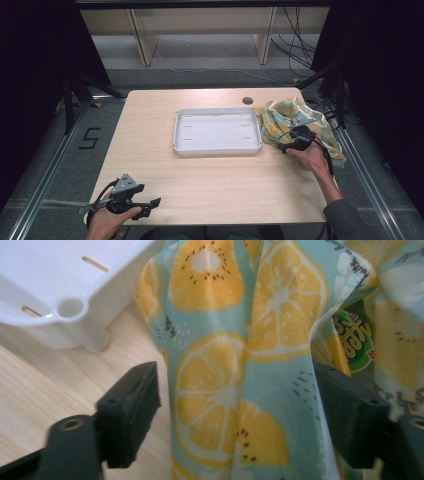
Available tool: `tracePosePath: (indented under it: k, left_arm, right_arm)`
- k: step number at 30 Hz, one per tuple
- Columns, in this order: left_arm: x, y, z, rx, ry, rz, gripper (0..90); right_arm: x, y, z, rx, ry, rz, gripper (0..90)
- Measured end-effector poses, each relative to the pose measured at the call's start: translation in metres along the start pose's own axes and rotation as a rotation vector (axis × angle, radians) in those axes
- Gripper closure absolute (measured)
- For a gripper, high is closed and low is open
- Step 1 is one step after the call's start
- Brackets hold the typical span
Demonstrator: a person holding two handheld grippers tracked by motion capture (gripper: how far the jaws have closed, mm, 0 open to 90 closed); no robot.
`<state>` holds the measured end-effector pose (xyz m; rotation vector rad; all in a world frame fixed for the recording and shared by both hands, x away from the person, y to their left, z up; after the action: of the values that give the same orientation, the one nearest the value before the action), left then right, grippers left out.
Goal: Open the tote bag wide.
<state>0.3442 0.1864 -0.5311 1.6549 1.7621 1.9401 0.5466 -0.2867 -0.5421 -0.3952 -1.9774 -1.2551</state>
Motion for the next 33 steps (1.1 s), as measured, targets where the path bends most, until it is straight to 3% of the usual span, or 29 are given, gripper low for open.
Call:
tracePosePath:
  k: [1, 3, 5, 6, 8, 10, 13, 14, 16, 18, 20, 21, 22, 23, 24, 28, 31, 33]
  left_arm:
    - [0.0, 0.0, 0.0, 0.0, 0.0, 0.006, 20.8]
    - [0.001, 0.0, 0.0, -0.005, 0.003, 0.008, 20.8]
    - [0.0, 0.0, 0.0, 0.001, -0.001, 0.0, 20.8]
    - [0.001, 0.0, 0.0, 0.0, -0.002, 0.007, 20.8]
    - [0.0, 0.001, -0.001, 0.001, 0.003, -0.01, 20.8]
    - [0.0, 0.001, -0.001, 0.005, 0.002, -0.008, 20.8]
    - [0.001, 0.0, 0.0, -0.003, 0.003, -0.001, 20.8]
    - [-0.001, 0.001, 0.0, 0.007, -0.001, -0.012, 20.8]
    - [0.001, 0.0, 0.0, -0.009, 0.001, 0.009, 20.8]
    - [-0.001, 0.001, -0.002, 0.015, 0.0, -0.008, 20.8]
    - [-0.001, 0.001, 0.0, -0.012, 0.005, -0.003, 20.8]
    - [-0.001, 0.001, -0.001, -0.01, 0.005, -0.002, 20.8]
    - [0.0, 0.0, 0.0, -0.021, 0.003, 0.01, 20.8]
    - [0.001, 0.0, 0.0, -0.016, 0.002, 0.017, 20.8]
    - [0.0, 0.001, 0.0, -0.015, 0.003, 0.013, 20.8]
    - [-0.001, 0.002, 0.0, -0.003, 0.009, -0.006, 20.8]
    - [0.0, 0.002, 0.0, -0.002, 0.003, 0.001, 20.8]
    - [0.0, 0.002, 0.0, -0.003, 0.003, 0.003, 20.8]
  right_arm:
    - [0.0, 0.0, 0.001, -0.006, 0.005, 0.01, 33.0]
    - [-0.001, -0.003, -0.001, 0.032, -0.016, 0.026, 49.6]
    - [-0.001, -0.004, -0.002, 0.012, -0.005, 0.031, 64.8]
    - [-0.001, -0.005, -0.005, 0.032, -0.006, 0.031, 70.4]
    - [0.002, -0.008, -0.005, 0.026, 0.014, 0.044, 81.7]
    - [0.002, -0.009, -0.005, 0.043, 0.033, 0.018, 87.9]
    - [0.013, -0.014, -0.002, 0.023, 0.056, 0.031, 90.0]
    - [0.02, -0.019, -0.002, 0.043, 0.049, 0.061, 90.0]
    - [0.026, -0.024, -0.001, 0.062, 0.051, 0.043, 90.0]
    - [0.035, -0.032, 0.001, 0.056, 0.066, 0.034, 90.0]
    - [0.048, -0.041, 0.001, 0.048, 0.081, 0.06, 90.0]
    - [0.05, -0.043, 0.001, 0.024, 0.081, 0.024, 90.0]
    - [0.058, -0.049, 0.001, 0.024, 0.089, 0.064, 90.0]
    - [0.059, -0.052, 0.002, 0.026, 0.091, 0.034, 90.0]
    - [0.064, -0.058, 0.005, 0.012, 0.085, 0.051, 90.0]
    - [0.081, -0.073, 0.019, 0.057, 0.131, 0.075, 90.0]
    - [0.089, -0.076, 0.034, 0.078, 0.155, 0.047, 90.0]
    - [0.097, -0.08, 0.045, 0.092, 0.18, 0.066, 90.0]
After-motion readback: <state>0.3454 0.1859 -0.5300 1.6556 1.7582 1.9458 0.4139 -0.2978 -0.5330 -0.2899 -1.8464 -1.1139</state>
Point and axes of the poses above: each handheld gripper's, and its own axes: x roughly backward along the jaws, y roughly out of its top, z roughly to its left, the point moved 9 cm from there along -x, roughly forward along the jaws, and after that the axes turned 9 degrees about -y, right-handed, at the moved point
